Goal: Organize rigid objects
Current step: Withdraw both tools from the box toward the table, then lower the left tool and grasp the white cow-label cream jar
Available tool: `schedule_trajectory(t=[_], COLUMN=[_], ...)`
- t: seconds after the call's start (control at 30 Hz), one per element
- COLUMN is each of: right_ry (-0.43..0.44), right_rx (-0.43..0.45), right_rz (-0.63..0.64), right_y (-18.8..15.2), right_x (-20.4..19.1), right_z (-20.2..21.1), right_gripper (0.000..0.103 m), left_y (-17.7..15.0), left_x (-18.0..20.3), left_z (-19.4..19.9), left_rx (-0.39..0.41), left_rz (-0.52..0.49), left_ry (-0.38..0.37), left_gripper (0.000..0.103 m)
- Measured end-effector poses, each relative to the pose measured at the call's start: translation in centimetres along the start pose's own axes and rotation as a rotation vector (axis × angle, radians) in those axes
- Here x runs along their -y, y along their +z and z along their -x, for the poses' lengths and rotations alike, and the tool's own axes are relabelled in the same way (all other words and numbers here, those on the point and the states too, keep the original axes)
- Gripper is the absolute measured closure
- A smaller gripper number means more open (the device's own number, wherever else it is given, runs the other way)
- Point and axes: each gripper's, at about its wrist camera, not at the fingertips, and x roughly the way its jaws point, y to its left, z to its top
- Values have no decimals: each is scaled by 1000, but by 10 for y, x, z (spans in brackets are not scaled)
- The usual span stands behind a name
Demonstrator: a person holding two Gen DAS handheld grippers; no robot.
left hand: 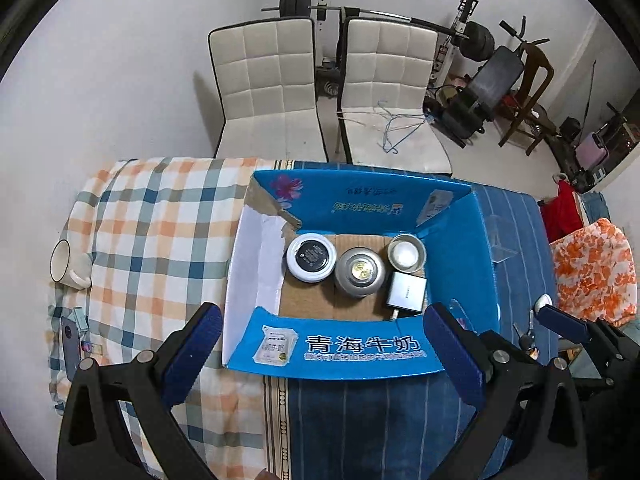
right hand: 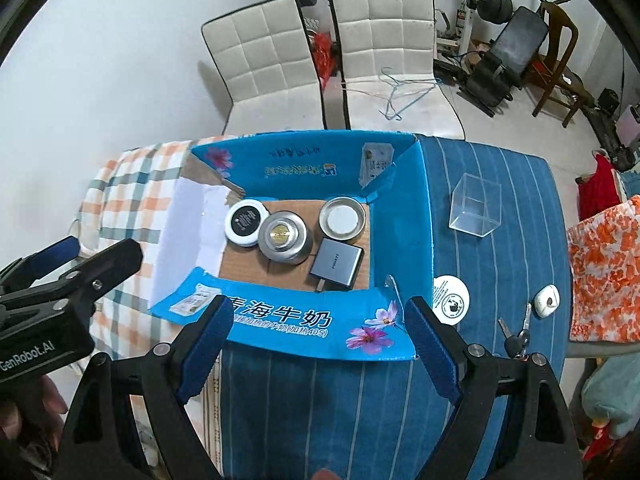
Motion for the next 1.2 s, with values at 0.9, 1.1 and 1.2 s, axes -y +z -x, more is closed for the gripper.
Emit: schedule_trajectory(t=[0.9,1.1,1.2], right_ry=[-219,-221,-219], right_rx=[-194,-225,-223], right_rz=[-614,-606,-584], right_y=[-137,-147,-143], right_x=[340,357,358], right_z=[-64,-82,-87], right_gripper=[13,13,13], left_y=[-29,-33,-36], left_x=[320,352,359], left_z=[-166,-226,-250], left_rx=[-234,-358,-423], left_rz=[-469,-564,-589], left_ry=[-25,24,54], left_gripper=[0,0,0])
